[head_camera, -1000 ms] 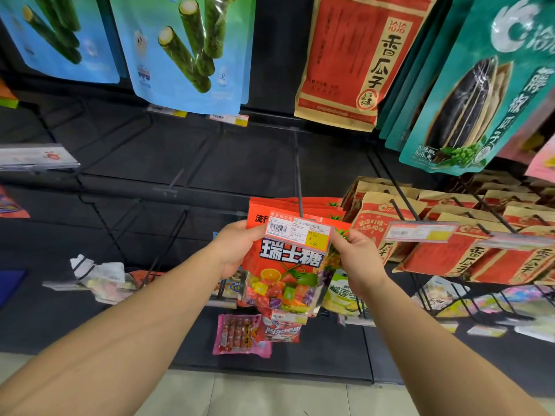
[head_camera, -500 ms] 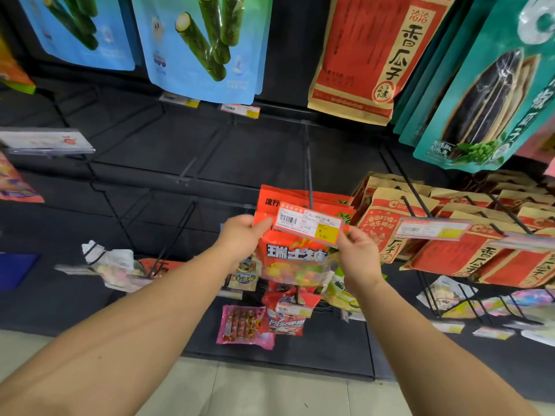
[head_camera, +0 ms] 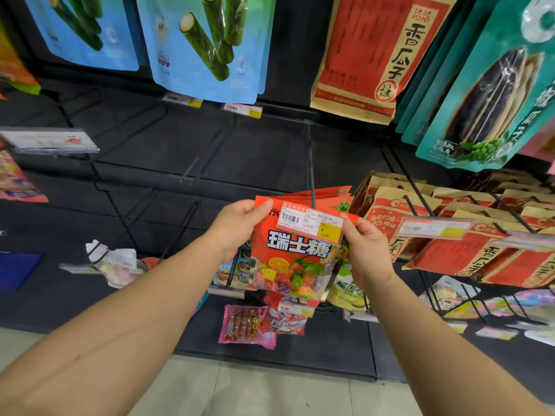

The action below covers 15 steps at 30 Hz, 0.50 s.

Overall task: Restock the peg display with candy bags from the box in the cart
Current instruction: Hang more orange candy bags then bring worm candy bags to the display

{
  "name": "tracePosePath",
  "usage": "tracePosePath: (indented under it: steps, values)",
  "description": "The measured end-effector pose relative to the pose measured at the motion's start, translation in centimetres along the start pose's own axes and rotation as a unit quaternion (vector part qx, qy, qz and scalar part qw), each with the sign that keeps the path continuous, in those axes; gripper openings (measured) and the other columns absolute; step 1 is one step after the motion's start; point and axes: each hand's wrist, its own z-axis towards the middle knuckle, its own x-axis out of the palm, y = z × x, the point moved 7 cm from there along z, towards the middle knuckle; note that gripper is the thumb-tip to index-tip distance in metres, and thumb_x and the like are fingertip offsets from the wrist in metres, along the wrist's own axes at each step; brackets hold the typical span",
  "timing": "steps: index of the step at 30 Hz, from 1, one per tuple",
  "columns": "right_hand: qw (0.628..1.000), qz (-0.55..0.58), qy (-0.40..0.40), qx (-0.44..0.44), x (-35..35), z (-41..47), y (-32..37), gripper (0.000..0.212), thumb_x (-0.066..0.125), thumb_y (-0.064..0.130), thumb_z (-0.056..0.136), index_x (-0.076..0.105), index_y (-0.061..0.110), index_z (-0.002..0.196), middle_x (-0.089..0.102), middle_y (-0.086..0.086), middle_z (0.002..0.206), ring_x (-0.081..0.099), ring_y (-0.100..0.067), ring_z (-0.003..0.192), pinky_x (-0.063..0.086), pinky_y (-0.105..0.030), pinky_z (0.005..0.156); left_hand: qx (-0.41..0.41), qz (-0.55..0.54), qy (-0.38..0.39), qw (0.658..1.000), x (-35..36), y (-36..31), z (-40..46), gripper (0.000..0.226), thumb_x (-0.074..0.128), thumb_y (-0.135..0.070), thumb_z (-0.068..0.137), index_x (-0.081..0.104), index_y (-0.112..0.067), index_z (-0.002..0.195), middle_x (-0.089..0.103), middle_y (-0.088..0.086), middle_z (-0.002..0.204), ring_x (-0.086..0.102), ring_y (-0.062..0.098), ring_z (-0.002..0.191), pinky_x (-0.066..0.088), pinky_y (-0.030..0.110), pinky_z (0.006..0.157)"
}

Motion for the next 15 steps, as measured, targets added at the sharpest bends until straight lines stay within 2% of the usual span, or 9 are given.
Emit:
tracePosePath:
  steps: [3,6,8,12,15]
  values:
    - [0.999,-0.024,-0.025,-0.012,0.1,0.5,0.4,0.016,0.061,0.028,0.097,0.074,0.021,0.09,0.078,0.007,0.086,0.072,-0.008,0.086,0.053,-0.022,0.073,-0.009,-0.001,-0.024,1.0,0.4,-0.1,0.4,0.018,0.064,-0.035,0.096,0.073,-0.021,0.089,0.078,0.0,0.087,0.071,0.014,0.079,0.056,0.03,0.073]
    - [0.999,-0.017,-0.042,-0.015,0.0,0.7,0.3,0.018,0.06,0.026,0.098,0.073,0.022,0.086,0.077,0.009,0.08,0.072,-0.003,0.079,0.053,-0.019,0.066,-0.005,0.022,-0.009,1.0,0.5,0.1,0.5,0.011,0.07,-0.031,0.092,0.074,-0.021,0.096,0.079,-0.002,0.092,0.073,0.012,0.083,0.054,0.024,0.069]
    - [0.998,-0.026,-0.048,-0.011,0.1,0.9,0.2,0.019,0.06,0.026,0.098,0.073,0.021,0.085,0.077,0.007,0.081,0.073,-0.007,0.081,0.054,-0.022,0.068,0.002,0.04,0.0,0.999,0.6,0.3,0.6,0.009,0.074,-0.022,0.089,0.073,-0.021,0.098,0.079,-0.002,0.094,0.074,0.011,0.084,0.054,0.023,0.067]
    - [0.997,-0.045,-0.063,-0.002,0.1,1.5,0.1,0.018,0.061,0.027,0.098,0.072,0.022,0.084,0.078,0.002,0.085,0.074,-0.013,0.085,0.056,-0.028,0.072,0.001,0.057,-0.044,0.997,0.4,0.3,1.0,0.006,0.075,-0.018,0.088,0.072,-0.02,0.093,0.078,-0.002,0.089,0.072,0.008,0.075,0.054,0.021,0.061]
    - [0.996,-0.05,-0.074,-0.009,-0.1,1.9,-0.1,0.018,0.063,0.027,0.096,0.073,0.021,0.083,0.077,0.003,0.081,0.073,-0.012,0.08,0.057,-0.026,0.069,0.006,0.087,-0.068,0.994,0.5,0.2,1.2,0.005,0.076,-0.02,0.088,0.071,-0.02,0.09,0.077,0.0,0.092,0.072,0.009,0.077,0.055,0.026,0.066]
